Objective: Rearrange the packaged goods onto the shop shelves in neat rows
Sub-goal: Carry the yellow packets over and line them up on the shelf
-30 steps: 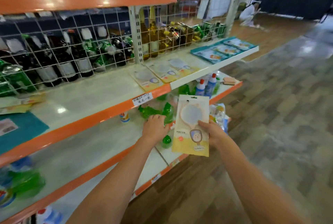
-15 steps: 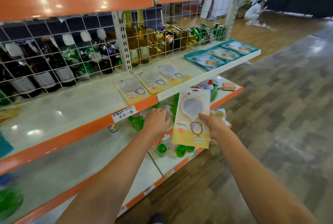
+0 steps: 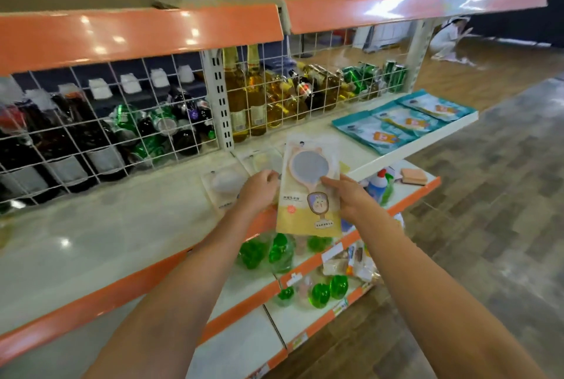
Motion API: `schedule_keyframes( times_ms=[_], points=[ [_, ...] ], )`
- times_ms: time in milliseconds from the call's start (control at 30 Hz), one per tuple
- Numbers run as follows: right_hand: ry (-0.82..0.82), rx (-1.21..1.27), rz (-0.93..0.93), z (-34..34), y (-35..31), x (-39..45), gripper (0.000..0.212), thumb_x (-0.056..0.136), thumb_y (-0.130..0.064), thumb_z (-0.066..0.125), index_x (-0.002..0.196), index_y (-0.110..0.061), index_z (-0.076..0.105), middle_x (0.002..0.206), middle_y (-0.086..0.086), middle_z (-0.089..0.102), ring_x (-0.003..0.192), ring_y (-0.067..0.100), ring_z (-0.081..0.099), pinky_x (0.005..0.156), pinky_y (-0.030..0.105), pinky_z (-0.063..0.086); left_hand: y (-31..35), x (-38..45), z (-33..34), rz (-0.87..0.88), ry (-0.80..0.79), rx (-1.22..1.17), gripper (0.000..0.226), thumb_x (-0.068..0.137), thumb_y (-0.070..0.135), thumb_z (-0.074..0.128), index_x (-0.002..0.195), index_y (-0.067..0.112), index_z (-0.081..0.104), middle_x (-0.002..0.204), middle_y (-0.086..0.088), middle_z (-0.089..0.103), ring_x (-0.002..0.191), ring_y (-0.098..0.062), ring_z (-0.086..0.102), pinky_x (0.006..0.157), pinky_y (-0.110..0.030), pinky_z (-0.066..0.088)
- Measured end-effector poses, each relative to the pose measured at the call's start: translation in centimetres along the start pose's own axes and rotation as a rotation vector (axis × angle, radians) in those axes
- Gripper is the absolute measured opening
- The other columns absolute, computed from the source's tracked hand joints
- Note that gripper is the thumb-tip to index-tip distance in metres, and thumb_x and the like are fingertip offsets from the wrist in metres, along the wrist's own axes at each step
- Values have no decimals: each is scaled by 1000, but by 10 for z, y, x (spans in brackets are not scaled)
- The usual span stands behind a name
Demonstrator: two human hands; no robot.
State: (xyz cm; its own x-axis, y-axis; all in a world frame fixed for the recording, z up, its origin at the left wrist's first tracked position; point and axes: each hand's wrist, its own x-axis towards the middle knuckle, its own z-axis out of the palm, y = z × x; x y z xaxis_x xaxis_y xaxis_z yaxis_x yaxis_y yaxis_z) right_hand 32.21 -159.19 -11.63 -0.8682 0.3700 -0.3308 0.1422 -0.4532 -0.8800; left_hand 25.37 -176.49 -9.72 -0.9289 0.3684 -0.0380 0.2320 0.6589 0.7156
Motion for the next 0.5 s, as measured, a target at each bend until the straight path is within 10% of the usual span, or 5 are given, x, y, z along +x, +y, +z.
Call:
schedule_keyframes(
  times_ms=[233, 500],
  points=[
    [-145, -39, 76, 39, -6, 42, 21, 92, -2, 53, 111, -10, 57, 94, 13, 67, 75, 26, 66, 62, 36, 59, -10, 27, -19, -252, 43, -453, 30, 102, 33, 35, 117, 18, 56, 96, -6, 64, 78, -20, 61, 62, -28, 48],
    [-261, -263, 115, 89, -9, 90, 31, 91, -2, 56, 122, 1, 51, 111, 24, 61, 94, 36, 61, 94, 54, 48, -28, 45, -41, -390, 212, -590, 41, 94, 41, 49, 125, 14, 57, 119, -10, 65, 101, -29, 63, 89, -43, 53]
  ],
)
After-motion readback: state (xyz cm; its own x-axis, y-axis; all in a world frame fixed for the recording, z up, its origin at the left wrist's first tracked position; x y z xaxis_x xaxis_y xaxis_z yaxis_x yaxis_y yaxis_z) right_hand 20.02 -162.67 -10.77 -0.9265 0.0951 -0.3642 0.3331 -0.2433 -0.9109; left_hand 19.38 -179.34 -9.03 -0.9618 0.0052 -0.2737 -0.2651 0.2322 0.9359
